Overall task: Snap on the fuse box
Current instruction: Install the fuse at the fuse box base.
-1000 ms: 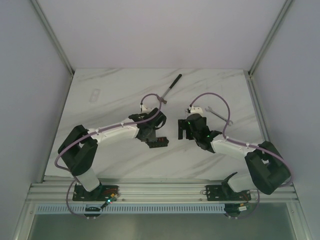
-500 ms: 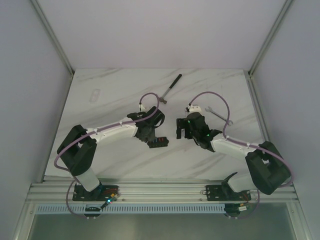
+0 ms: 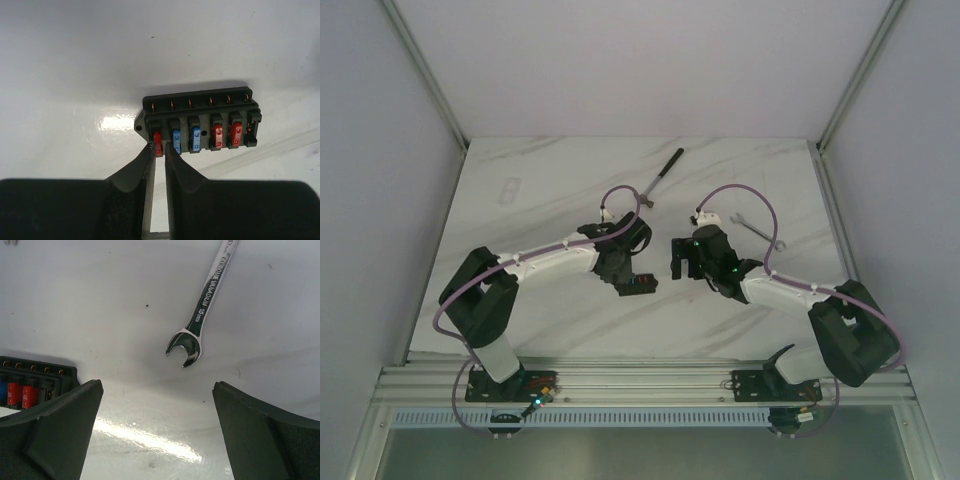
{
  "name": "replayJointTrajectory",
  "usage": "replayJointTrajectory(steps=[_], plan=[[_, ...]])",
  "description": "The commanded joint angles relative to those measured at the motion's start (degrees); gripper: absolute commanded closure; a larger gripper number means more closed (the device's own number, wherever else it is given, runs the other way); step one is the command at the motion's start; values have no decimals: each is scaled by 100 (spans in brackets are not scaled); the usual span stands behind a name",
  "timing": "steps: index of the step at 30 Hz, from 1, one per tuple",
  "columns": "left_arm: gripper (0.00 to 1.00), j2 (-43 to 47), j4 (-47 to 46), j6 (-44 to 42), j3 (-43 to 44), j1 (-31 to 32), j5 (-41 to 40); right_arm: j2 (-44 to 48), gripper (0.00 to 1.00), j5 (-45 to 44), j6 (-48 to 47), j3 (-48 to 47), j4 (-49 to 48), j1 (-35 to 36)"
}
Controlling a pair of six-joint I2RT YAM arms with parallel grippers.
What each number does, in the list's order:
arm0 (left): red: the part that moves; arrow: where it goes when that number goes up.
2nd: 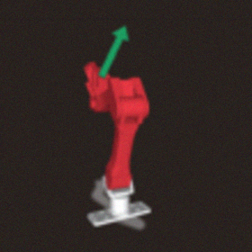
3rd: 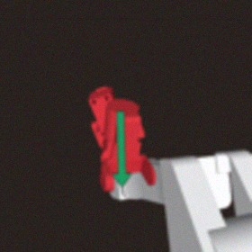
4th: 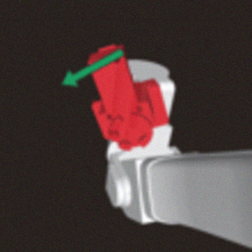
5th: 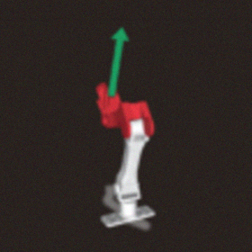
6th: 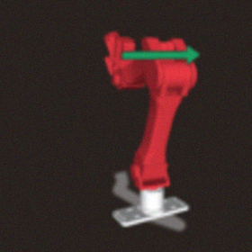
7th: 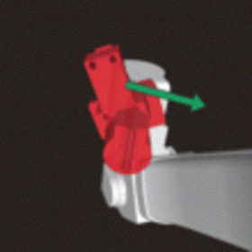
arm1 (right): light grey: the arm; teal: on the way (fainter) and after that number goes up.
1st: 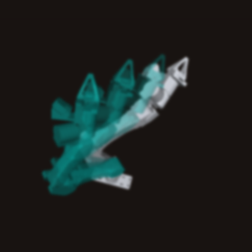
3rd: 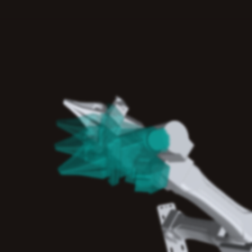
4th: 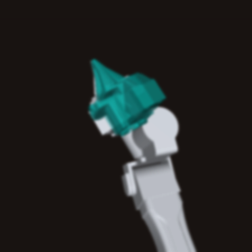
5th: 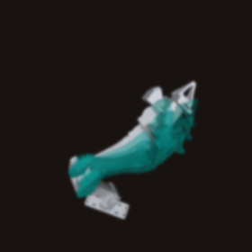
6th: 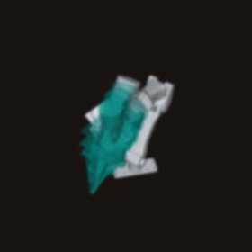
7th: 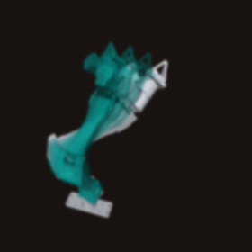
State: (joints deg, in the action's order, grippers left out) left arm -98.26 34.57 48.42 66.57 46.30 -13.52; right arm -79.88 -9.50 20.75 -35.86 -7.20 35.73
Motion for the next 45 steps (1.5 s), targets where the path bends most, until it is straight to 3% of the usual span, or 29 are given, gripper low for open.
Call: replayJointTrajectory(steps=[1,15,27,45], plan=[[77,-107,275,67,224,-8,-78,-64,0,36,34,-167,-158,-17],[78,-321,481,81,339,-69,-224,-76,0,76,25,-116,-234,-14],[100,-425,484,143,185,-80,-141,-60,0,97,25,-79,-255,-21],[100,-884,28,410,-1069,-57,-74,-203,0,214,47,-191,-223,-19]])
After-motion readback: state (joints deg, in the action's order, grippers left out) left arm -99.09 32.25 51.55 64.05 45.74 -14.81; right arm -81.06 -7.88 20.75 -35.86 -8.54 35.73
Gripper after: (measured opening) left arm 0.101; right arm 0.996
